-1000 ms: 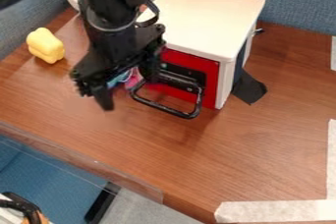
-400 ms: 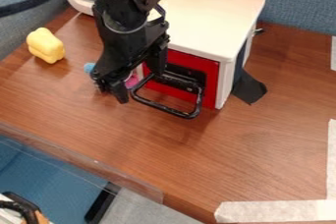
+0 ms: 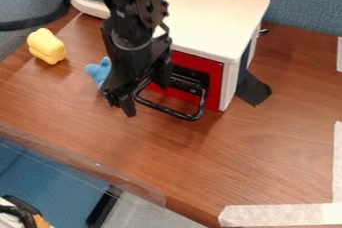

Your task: Open the drawer

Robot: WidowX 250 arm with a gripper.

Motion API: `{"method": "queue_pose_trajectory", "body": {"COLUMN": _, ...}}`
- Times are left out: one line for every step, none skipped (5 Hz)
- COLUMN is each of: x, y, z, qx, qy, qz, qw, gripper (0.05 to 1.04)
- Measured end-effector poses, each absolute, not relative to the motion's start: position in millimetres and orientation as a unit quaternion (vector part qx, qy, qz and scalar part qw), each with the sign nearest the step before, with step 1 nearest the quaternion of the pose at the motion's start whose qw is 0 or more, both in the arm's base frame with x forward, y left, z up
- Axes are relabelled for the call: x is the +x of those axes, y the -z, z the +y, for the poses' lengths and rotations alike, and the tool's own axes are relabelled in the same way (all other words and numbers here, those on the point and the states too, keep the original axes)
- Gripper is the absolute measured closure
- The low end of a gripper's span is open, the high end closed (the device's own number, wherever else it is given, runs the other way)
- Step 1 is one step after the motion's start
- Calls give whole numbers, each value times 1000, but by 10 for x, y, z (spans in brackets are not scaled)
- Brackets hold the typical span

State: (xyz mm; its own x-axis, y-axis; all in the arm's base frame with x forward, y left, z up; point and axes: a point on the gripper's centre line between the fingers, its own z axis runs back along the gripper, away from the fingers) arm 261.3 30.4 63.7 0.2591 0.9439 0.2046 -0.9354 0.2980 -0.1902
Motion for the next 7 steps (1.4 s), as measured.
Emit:
{"method": "queue_pose_trajectory", "body": {"x": 2639, "y": -468, "z": 267, "qx": -9, "qy": -592, "qz": -126, "qw": 796, "gripper": 84}}
{"method": "queue_pose_trajectory", "body": {"x": 2692, "y": -353, "z": 182, "qx": -8, "qy": -584, "qz": -117, "qw": 803, "gripper": 84}}
{"method": "queue_pose_trajectory", "body": {"x": 2727, "y": -257, "z": 109, "qx": -1, "qy": -579, "qz": -108, "qw": 808, "gripper": 132}}
{"method": "queue_pose_trajectory", "body": {"x": 2708, "y": -250, "z": 75, "qx": 4, "qy": -578, "qz": -112, "qw": 808, "gripper": 425}}
{"method": "queue_pose_trajectory", "body": {"x": 2625, "y": -289, "z": 44, "qx": 0, "qy": -578, "qz": -112, "qw": 808, "gripper": 730}}
{"method": "queue_pose_trajectory", "body": {"x": 2498, "y": -295, "z": 19, "qx": -3, "qy": -588, "qz": -105, "qw": 802, "gripper": 857}}
{"method": "queue_pose_trajectory", "body": {"x": 2349, "y": -311, "z": -11, "qx": -6, "qy": -587, "qz": -101, "qw": 803, "gripper": 860}}
